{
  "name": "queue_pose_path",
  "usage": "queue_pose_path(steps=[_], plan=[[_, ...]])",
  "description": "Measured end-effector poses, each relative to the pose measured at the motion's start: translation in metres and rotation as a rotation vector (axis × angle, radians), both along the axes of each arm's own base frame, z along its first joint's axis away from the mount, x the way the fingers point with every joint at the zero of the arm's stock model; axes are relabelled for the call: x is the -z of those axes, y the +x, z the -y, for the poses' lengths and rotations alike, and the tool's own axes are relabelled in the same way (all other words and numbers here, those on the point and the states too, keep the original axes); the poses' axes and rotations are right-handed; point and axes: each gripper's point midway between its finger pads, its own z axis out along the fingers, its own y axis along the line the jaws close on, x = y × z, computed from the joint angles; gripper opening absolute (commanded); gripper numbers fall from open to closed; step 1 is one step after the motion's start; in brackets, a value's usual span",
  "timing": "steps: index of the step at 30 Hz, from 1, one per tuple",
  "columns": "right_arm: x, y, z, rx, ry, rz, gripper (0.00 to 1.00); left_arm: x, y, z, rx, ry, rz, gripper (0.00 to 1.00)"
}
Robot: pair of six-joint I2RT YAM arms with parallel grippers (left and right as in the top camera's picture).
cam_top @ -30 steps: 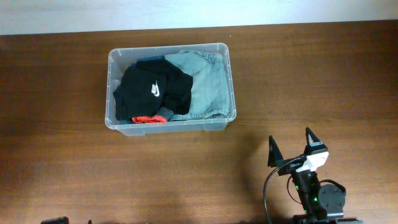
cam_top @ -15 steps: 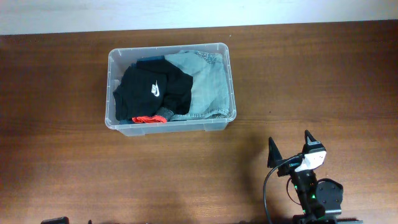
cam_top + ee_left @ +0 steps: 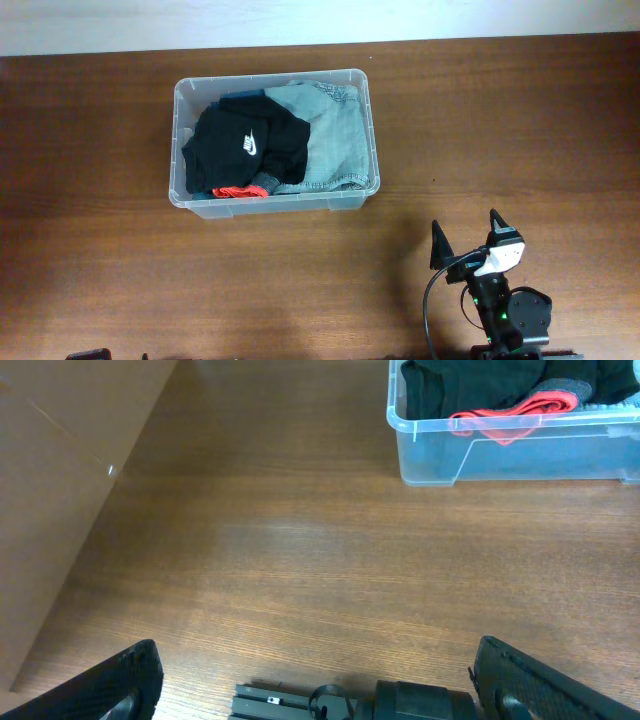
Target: Pack container
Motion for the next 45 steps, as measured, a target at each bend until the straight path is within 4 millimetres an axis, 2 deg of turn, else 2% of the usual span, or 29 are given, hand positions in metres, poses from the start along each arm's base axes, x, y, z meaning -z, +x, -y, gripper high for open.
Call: queue_pose_path(steps=[19, 21, 25, 27, 29, 33, 38, 41, 45], plan=[[0.000, 0.000, 0.000, 0.000, 0.000, 0.000, 0.99, -0.003, 0.002, 0.000, 0.001, -0.001, 0.014, 0.99], [0.000, 0.000, 0.000, 0.000, 0.000, 0.000, 0.98, -0.015, 0.012, 0.002, 0.010, -0.009, 0.080, 0.99], [0.000, 0.000, 0.000, 0.000, 0.000, 0.000, 0.99, -0.075, 0.044, 0.013, 0.065, -0.038, 0.361, 0.99], [0.000, 0.000, 0.000, 0.000, 0.000, 0.000, 0.99, -0.098, 0.056, 0.019, 0.100, -0.051, 0.468, 0.99], [0.000, 0.000, 0.000, 0.001, 0.000, 0.000, 0.99, -0.107, 0.067, 0.025, 0.132, -0.062, 0.529, 0.99], [0.000, 0.000, 0.000, 0.002, 0.000, 0.000, 0.98, -0.094, 0.102, 0.033, 0.180, -0.075, 0.598, 0.99], [0.000, 0.000, 0.001, 0.003, 0.000, 0.000, 0.99, -0.058, 0.146, 0.041, 0.221, -0.083, 0.672, 1.00], [0.000, 0.000, 0.001, 0.003, -0.001, -0.001, 0.98, -0.038, 0.161, 0.044, 0.240, -0.083, 0.719, 1.00], [0.000, 0.000, 0.001, 0.003, 0.000, -0.001, 0.99, -0.015, 0.170, 0.045, 0.249, -0.081, 0.759, 0.99]])
